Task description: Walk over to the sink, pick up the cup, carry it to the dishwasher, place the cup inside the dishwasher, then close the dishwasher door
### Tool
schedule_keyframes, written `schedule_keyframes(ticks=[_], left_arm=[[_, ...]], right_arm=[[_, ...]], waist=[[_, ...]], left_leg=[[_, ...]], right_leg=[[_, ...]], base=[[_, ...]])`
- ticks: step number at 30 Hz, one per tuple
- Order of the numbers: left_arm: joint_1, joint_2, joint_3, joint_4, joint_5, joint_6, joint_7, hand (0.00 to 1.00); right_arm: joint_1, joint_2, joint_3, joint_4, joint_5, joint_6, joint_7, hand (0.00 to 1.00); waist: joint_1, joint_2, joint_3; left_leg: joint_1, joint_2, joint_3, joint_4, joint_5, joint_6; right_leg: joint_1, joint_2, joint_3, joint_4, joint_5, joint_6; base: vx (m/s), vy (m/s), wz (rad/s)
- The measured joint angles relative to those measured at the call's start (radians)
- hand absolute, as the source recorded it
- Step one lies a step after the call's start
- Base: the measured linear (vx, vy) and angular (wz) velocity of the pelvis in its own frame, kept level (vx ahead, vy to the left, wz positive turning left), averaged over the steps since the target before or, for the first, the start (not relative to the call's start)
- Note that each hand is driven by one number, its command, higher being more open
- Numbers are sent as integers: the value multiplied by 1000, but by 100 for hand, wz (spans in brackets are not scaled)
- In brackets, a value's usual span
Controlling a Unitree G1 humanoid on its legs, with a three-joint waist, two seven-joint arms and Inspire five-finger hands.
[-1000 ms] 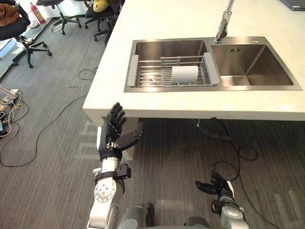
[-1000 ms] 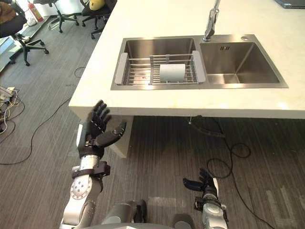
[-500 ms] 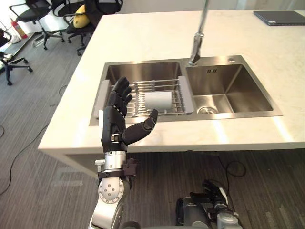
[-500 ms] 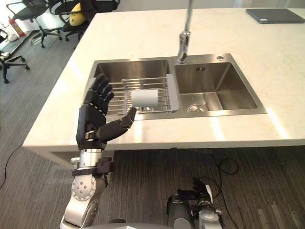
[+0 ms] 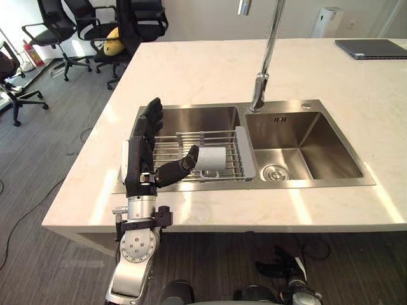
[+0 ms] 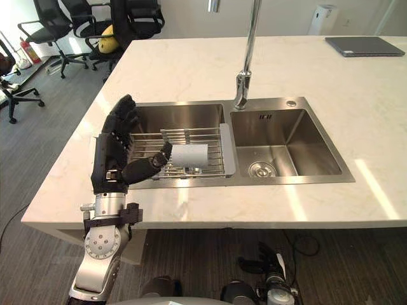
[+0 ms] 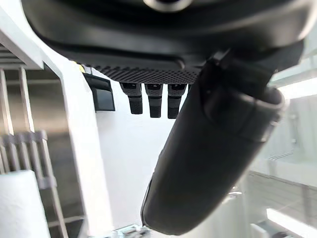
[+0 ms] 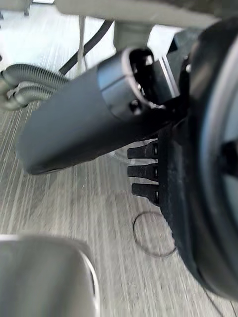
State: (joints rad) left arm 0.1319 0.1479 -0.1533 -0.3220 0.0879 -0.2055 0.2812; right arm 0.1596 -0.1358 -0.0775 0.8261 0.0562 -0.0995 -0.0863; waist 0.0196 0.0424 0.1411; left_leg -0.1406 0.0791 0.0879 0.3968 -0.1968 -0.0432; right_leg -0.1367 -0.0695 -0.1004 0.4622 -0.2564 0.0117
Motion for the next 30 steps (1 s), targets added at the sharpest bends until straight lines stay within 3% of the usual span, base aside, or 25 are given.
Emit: schedule_keyframes(ticks=[7, 13, 25, 30], left_arm=[[-4, 86, -31, 33, 102, 15, -77, 90], [-20, 145, -30, 131, 186, 26, -111, 90], [-108, 197, -8, 290, 232, 51, -112, 90], [-116, 229, -1, 299, 297, 61, -109, 90]], right_arm=[[6, 0, -13, 2, 0, 0, 12, 90], [8, -14, -39, 40, 0, 1, 23, 90], [0, -20, -53, 78, 0, 2, 29, 90], [9, -20, -53, 81, 0, 8, 30, 90]], waist=[[-10, -2, -5], [-24, -2, -42], [-41, 8, -56], [-48, 10, -54]], left_leg=[[82, -15, 33, -132, 41, -3], [103, -11, 37, -220, 81, -16], [129, -29, 49, -345, 168, 21], [135, -32, 57, -376, 185, 19]], right_leg=[[26, -3, 41, -48, 4, 7], [17, 15, 44, -80, 21, 1], [66, 17, 66, -289, 165, 29], [74, 16, 73, -338, 202, 35]], base=[[57, -1, -12], [23, -43, -4], [-52, 49, -5], [-58, 25, -6]])
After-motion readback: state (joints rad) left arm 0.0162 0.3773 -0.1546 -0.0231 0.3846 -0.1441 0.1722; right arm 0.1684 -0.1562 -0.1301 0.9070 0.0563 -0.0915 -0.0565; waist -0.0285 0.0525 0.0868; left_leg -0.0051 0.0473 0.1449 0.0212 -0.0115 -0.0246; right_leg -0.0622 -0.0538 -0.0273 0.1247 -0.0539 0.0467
